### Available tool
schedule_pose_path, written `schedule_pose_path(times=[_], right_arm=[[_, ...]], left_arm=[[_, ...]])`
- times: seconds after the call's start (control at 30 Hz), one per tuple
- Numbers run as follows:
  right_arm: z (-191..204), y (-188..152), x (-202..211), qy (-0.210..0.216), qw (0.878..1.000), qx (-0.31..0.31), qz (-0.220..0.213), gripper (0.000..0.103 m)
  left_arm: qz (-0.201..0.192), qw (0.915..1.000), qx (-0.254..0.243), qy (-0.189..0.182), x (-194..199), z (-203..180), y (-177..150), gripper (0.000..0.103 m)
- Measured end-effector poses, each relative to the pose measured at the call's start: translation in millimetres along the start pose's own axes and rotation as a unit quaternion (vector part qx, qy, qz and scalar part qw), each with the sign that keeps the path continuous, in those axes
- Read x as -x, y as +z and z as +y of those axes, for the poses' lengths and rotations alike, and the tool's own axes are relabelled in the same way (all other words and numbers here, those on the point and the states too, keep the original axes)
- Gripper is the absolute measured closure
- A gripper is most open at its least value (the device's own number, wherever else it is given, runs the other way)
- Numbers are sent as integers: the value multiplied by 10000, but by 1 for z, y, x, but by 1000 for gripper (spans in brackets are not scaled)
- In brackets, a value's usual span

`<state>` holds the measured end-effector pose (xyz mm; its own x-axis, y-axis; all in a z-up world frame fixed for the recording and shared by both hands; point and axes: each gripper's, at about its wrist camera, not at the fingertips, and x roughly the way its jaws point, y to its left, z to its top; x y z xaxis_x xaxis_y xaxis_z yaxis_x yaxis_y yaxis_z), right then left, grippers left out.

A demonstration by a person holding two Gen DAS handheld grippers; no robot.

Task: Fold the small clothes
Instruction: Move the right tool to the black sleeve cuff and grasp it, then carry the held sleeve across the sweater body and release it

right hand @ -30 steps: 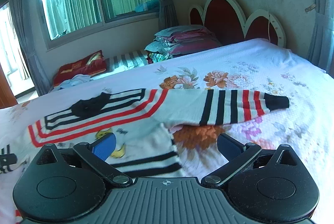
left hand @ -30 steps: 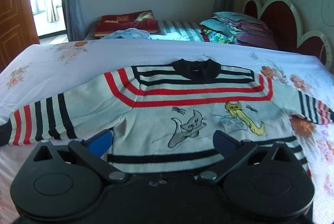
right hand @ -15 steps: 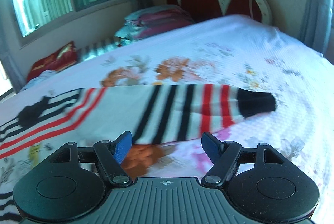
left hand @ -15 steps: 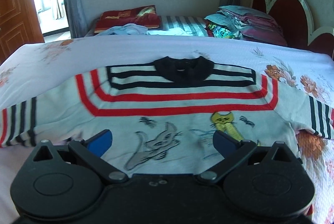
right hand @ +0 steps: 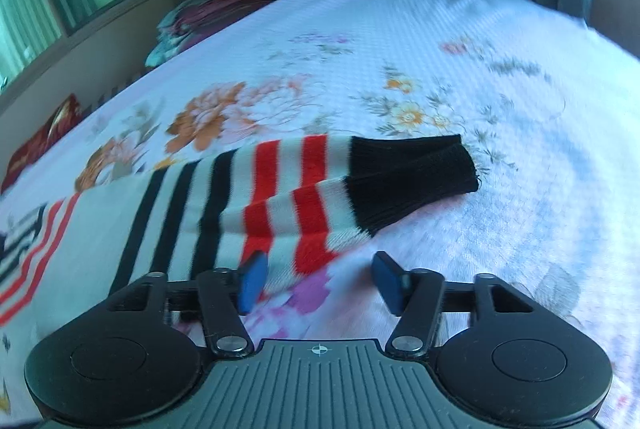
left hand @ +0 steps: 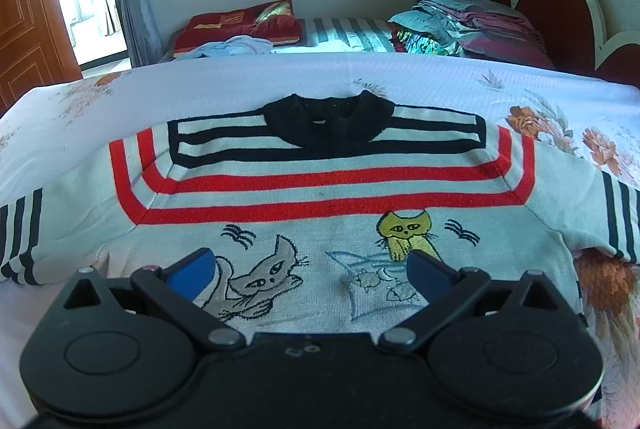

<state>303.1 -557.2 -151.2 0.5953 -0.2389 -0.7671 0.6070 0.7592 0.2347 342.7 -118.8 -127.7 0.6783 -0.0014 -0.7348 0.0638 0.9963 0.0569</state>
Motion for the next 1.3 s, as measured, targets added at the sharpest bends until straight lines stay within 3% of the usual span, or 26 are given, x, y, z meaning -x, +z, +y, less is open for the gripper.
schedule_pose_path(times=[0.1, 0.17, 0.2, 0.23, 0.37, 0.5, 0.67, 0.9, 1.1, 1.13, 1.2, 1.23, 1.3], right_arm=[[-8, 9, -6, 24, 9998, -174, -122, 49], [-13, 14, -11, 44, 9991, -380, -186, 60], [-15, 16, -12, 16, 9987, -452, -238, 76], [-16, 17, -13, -7, 9984, -486, -281, 85], [-6, 20, -1, 89, 9976, -360, -583, 95], [39, 28, 26, 522, 9936, 198, -977, 95], [132, 20, 55, 1423, 9786, 965, -1129, 95], [273, -49, 58, 2499, 9496, 1827, -499, 95], [341, -119, 36, 2753, 9323, 2312, 389, 94], [343, -125, 34, 2688, 9333, 2337, 454, 93], [340, -132, 34, 2664, 9342, 2305, 571, 75], [336, -130, 37, 2697, 9345, 2248, 585, 59], [320, -126, 46, 2668, 9370, 2225, 364, 51]], left_arm=[[38, 10000, 11, 58, -3, 0, 0, 2], [51, 10000, 10, 65, -4, 0, 0, 2], [53, 10000, 10, 62, -4, 1, 0, 2], [61, 10000, 14, 53, -4, 1, 1, 2], [33, 10000, 22, -84, -4, 2, 2, 2], [-84, 9993, 178, -331, -1, 9, 9, 3], [-311, 9971, 407, -562, 3, 29, 18, 3], [-448, 9943, 697, -678, 4, 79, 22, 3], [-313, 9912, 947, -867, -5, 108, 18, 3], [-298, 9895, 1016, -984, -8, 110, 17, 3], [-179, 9856, 1113, -1258, -16, 110, 16, 2], [-75, 9836, 1144, -1394, -22, 107, 16, 2], [47, 9786, 1184, -1683, -31, 101, 15, 2]])
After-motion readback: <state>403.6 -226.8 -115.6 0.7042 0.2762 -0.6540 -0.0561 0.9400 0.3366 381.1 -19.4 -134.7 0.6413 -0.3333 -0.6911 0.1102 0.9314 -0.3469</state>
